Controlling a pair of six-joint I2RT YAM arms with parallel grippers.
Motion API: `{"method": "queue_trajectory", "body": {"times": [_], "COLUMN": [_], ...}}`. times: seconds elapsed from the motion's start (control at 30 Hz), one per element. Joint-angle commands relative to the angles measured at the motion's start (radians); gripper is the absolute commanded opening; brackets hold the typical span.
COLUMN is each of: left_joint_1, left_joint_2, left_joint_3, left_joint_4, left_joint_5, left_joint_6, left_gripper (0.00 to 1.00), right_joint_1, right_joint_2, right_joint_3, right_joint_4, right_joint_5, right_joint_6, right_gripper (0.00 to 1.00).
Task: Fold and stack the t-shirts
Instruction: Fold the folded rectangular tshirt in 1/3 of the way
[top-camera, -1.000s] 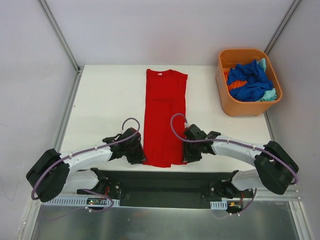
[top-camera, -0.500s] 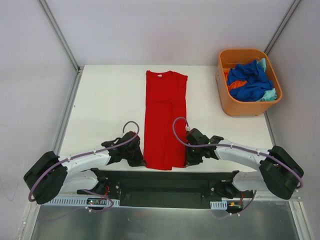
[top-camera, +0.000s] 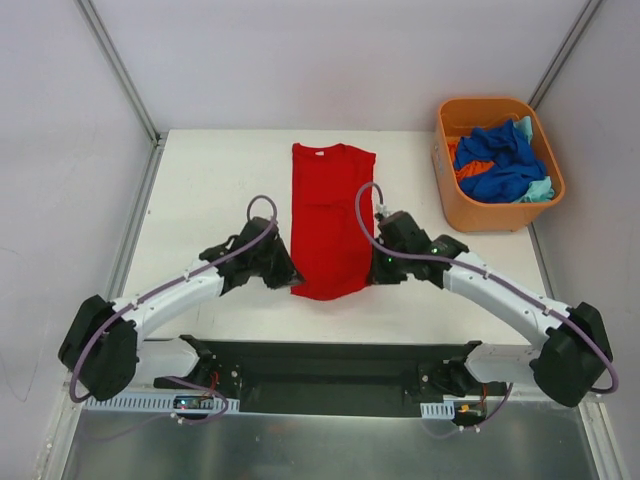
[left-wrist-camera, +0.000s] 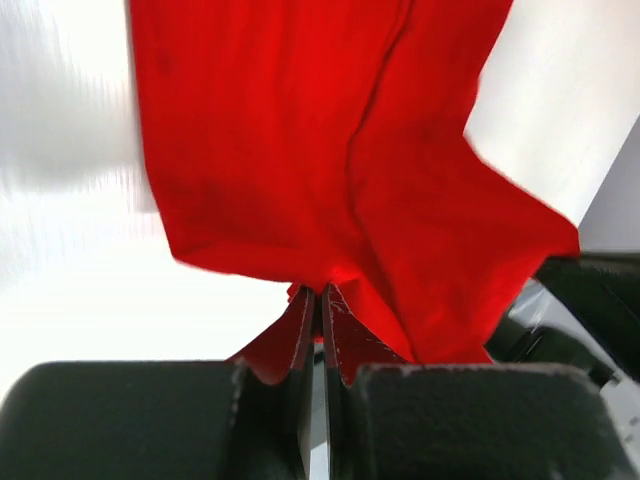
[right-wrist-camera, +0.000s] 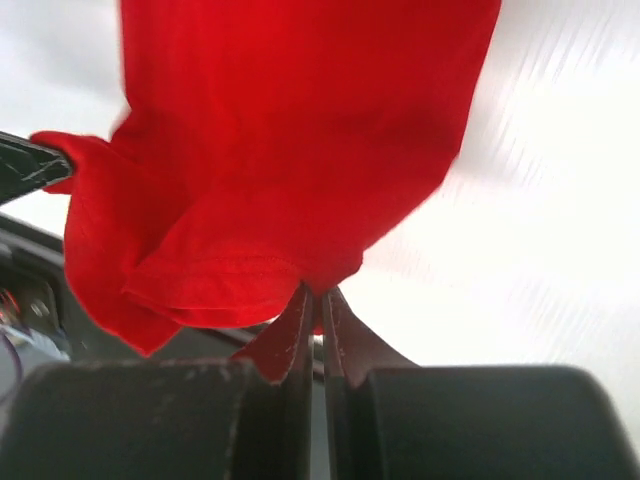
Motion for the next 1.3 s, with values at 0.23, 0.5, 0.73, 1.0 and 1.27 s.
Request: {"method": "queue_trajectory", "body": {"times": [0.23,0.5,0.73,1.0,1.27], "left_joint_1": [0.230,0.302,0.350,0.376,0.394], "left_joint_2": [0.294,0.500,0.646,0.758,0.679], "left_joint_3": [0.378,0.587,0.697,0.794,0.811], "left_joint_4": [-0.027,-0.047,-0.055,-0.073,-0.096], "left_joint_5": [0.091,0.116,0.168,0.124,0.131], "left_joint_6": [0.208,0.256,0.271,0.280,0.322], "left_gripper": [0.00,0.00,0.00,0.12,0.99], "right_joint_1": [-0.194,-0.293,-0.332,-0.369,-0.372], "right_joint_2": [0.312,0.534,0.689,0.830,0.717], "right_joint_3": [0.390,0.599,0.723,0.846,0.794], "right_joint_4": [-0.015,-0.027,-0.043,-0.055,-0.095], "right_joint_5": [-0.021,-0.095,-0.133,-0.136,-0.156], "right_joint_6": [-0.158,-0.199,-0.212,-0.224,-0.233], "right_gripper": [0.04,0.05,0.07,0.22,0.91]}}
